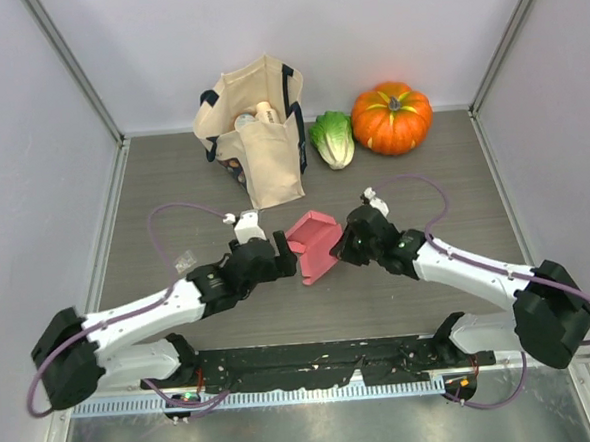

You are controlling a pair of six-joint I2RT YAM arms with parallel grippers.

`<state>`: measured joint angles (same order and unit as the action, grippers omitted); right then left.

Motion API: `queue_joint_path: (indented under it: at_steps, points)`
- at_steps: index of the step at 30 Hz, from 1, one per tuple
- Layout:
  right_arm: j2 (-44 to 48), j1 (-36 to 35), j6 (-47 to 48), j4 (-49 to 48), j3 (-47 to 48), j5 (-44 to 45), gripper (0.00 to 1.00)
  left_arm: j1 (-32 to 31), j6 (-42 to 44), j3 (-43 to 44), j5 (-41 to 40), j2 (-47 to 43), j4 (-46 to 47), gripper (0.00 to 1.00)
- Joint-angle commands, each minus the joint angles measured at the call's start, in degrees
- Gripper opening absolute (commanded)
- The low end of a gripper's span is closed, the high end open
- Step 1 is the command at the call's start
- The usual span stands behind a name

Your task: Fold the paper box

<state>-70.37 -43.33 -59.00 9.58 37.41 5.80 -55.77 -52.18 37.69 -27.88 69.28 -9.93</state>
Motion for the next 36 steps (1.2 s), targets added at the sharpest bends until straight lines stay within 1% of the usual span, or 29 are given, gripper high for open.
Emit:
queue_joint_path:
  at_steps: [1,2,3,4,5,6,7,8,10,11,13,14,15,17,18,20,21,22,23,24,25,28,30,31,33,34,36]
  points:
    - [-4.8,1.8,14.9,16.8,11.5,2.6,0.03,0.1,6.5,-0.2,9.3,-13.7,-6.0,0.83]
    - [-6.2,2.0,18.1,21.3,13.4,1.5,0.01,0.1,8.5,0.0,10.5,-15.6,-6.8,0.81]
    - [-7.5,2.3,22.0,23.6,17.3,-0.9,0.01,0.2,10.5,1.4,12.0,-17.3,-7.5,0.80]
    - [-8.4,2.2,29.3,25.5,19.1,-2.4,0.01,0.2,12.4,2.8,14.0,-18.9,-9.6,0.80]
    - [-9.7,2.2,33.3,29.1,20.6,-3.2,0.01,0.2,15.7,4.3,13.9,-19.1,-10.8,0.82]
    - [-10.2,2.2,36.4,31.3,23.9,-3.1,0.01,0.2,17.0,7.3,13.6,-18.8,-11.7,0.84]
    - [-10.7,2.2,40.3,33.5,25.5,-1.7,0.01,0.2,18.9,8.4,12.9,-17.7,-11.6,0.86]
    - [-11.1,1.9,41.6,36.2,26.7,-0.4,0.01,0.2,21.7,9.6,11.9,-16.7,-11.4,0.89]
    - [-11.8,1.2,44.1,38.7,30.3,1.2,0.01,0.7,22.8,13.4,8.6,-14.2,-12.0,0.94]
    - [-12.2,0.8,46.0,40.9,31.7,2.4,0.01,3.1,23.1,14.7,9.1,-10.9,-12.1,0.95]
    - [-13.6,-2.3,47.9,42.6,34.9,6.2,0.01,7.6,21.7,17.4,14.9,-7.6,-10.5,0.95]
    - [-13.9,-3.3,49.1,43.5,35.9,7.0,0.01,13.3,20.3,17.7,24.6,-4.5,-9.2,0.95]
    - [-14.5,-3.8,49.8,43.8,37.4,7.2,0.01,15.8,18.3,18.2,29.5,-2.6,-7.1,0.95]
    - [-14.6,-4.7,51.2,43.9,38.2,6.7,0.01,20.2,17.7,18.9,36.2,0.5,-5.4,0.93]
    - [-14.7,-4.7,51.7,44.0,39.0,6.8,0.01,20.8,18.8,19.7,41.4,3.6,-4.2,0.93]
    - [-14.9,-4.7,53.3,44.0,39.5,5.0,0.01,21.5,19.4,20.6,46.9,6.8,-3.2,0.90]
    - [-15.0,-4.7,54.1,44.0,40.3,5.0,0.01,21.6,19.8,21.4,51.5,9.1,-2.6,0.88]
    - [-15.7,-4.7,54.5,44.2,40.7,5.0,0.01,21.6,19.3,21.0,53.4,9.8,-1.1,0.84]
    - [-16.1,-4.7,54.9,44.6,41.2,5.4,0.01,21.5,18.5,19.2,54.8,10.3,0.8,0.84]
    - [-16.6,-4.7,55.1,44.9,42.3,5.5,0.01,21.6,18.0,18.1,56.3,10.7,4.6,0.84]
    - [-17.3,-4.7,55.8,45.1,42.8,5.5,0.01,21.5,17.0,17.2,58.0,10.8,6.1,0.84]
    - [-18.2,-4.7,57.0,45.4,44.5,4.5,0.01,21.6,16.9,15.4,57.7,12.3,7.7,0.84]
    - [-18.4,-4.7,57.2,45.2,45.3,4.0,0.01,21.6,17.0,16.0,56.3,13.9,6.4,0.80]
    - [-18.4,-4.7,57.6,45.0,45.4,4.0,0.01,21.6,17.2,16.4,54.8,15.7,5.9,0.71]
    - [-18.1,-4.7,57.9,44.9,45.7,4.0,0.01,21.6,16.9,17.0,53.7,17.0,5.5,0.64]
    - [-18.2,-4.7,57.9,44.7,45.8,4.0,0.01,21.5,16.8,16.9,53.2,17.8,6.0,0.57]
    - [-18.6,-4.7,57.3,44.7,46.1,4.4,0.03,21.5,16.2,16.3,51.5,18.3,6.4,0.50]
